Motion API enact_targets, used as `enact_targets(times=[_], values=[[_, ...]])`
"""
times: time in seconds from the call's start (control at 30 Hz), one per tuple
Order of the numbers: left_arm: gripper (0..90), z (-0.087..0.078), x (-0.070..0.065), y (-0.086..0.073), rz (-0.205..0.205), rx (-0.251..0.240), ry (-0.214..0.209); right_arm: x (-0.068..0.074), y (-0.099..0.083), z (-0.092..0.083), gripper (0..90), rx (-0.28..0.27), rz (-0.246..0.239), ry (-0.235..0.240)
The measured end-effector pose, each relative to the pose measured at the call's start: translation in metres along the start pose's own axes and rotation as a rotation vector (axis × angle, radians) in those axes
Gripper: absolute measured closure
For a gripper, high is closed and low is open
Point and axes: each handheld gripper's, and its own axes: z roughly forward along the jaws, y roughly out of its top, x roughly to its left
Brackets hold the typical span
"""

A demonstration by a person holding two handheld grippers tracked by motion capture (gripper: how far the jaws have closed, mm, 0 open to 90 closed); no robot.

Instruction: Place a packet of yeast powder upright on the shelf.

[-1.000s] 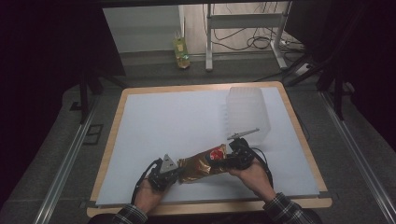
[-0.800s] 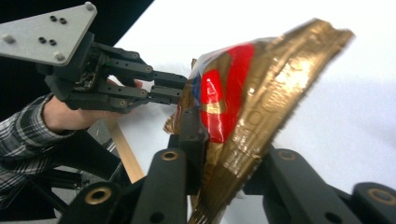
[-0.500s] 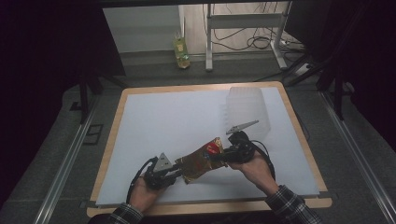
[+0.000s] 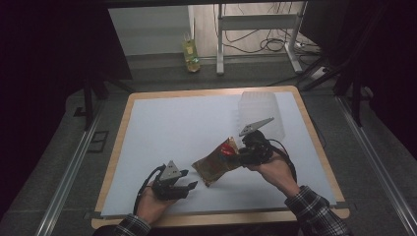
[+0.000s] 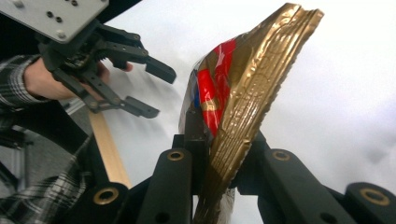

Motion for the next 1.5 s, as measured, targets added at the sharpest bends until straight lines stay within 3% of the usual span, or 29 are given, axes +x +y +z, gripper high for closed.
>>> enact_targets(times=[0.33, 0.47, 0.83, 1.5], values=[[25.9, -0.002, -0.003, 0.001, 0.033, 0.012, -0.029, -0.007, 0.010, -0.012, 78.1, 0.004, -0.108, -0.023], [20.2, -0.002, -0.005, 0.001, 0.050, 0.015, -0.022, -0.009, 0.016, -0.015, 78.2, 0.030, -0.147, -0.033], [7.6, -0.003, -0.003, 0.001, 0.033, 0.016, 0.013, -0.010, 0.036, -0.022, 78.4, 0.075, -0.249, -0.041], [1.3, -0.005, 0.000, -0.002, 0.053, 0.004, 0.067, -0.018, 0.075, -0.032, 78.7, 0.120, -0.406, -0.038]])
